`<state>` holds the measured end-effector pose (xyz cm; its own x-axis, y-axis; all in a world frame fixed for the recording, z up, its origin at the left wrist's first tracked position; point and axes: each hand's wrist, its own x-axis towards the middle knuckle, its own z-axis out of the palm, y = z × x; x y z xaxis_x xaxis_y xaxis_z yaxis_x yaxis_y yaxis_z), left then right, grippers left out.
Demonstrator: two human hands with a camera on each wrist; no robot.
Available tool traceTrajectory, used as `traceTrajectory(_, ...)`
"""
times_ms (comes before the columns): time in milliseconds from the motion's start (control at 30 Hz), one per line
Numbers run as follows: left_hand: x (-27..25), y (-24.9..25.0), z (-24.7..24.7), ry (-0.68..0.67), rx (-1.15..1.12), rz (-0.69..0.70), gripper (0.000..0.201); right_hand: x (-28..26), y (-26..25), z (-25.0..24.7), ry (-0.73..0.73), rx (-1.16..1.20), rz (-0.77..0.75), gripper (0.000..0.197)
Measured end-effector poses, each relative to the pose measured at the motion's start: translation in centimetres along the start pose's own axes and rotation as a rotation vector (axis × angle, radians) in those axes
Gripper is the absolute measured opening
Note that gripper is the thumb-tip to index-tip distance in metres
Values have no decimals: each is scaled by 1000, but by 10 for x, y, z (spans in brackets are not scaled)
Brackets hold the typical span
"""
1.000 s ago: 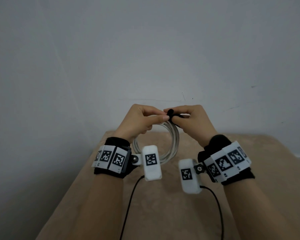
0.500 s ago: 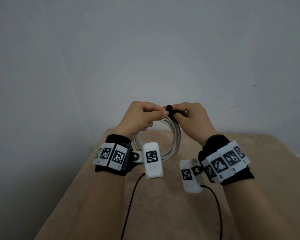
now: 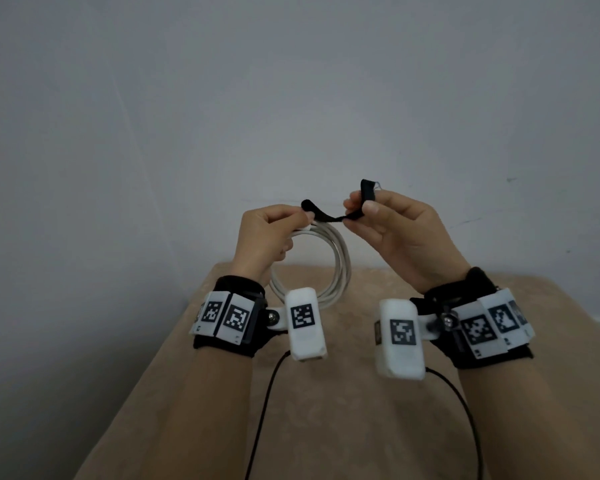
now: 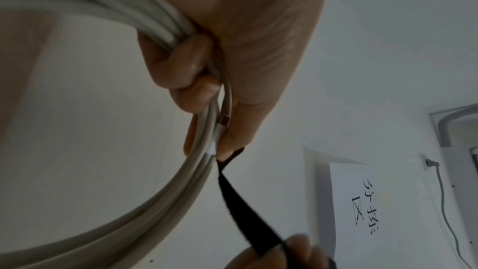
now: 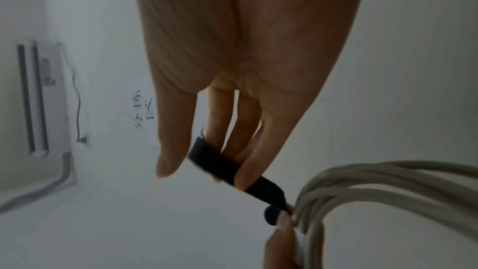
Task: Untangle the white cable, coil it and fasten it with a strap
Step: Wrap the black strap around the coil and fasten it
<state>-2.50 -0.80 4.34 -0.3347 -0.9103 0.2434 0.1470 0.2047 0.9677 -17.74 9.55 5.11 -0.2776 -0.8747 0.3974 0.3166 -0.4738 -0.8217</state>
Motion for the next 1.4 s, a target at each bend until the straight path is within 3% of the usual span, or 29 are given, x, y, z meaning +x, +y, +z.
traceTrajectory(100,-1,0,0,6,-15,1,4,0,-1,1,-35,9,-32,19)
traceTrajectory(333,0,1,1,37,-81,7,9,-3,1,9,46,-176,-58,14)
traceTrajectory(500,3,1,-1,118,-100,14,11,-3,8,19,-3,-224,22,14)
traceTrajectory(600,1,4,7,81,-48,63,10,-5,21,30,-44,-372,74,16)
traceTrajectory(700,-1,8,12,20,-53,81,11,-5,31,36,15,-429,42,16)
traceTrajectory(1000,-1,8,9,-114,-106,92,24,-4,31,36,103,-378,36,14)
traceTrajectory(1200,-4,12,9,-202,-174,64,22,-4,25,31,124,-327,80,11)
traceTrajectory(1400,-6,9,9,-166,-69,130,9,-5,22,29,128,-339,94,13)
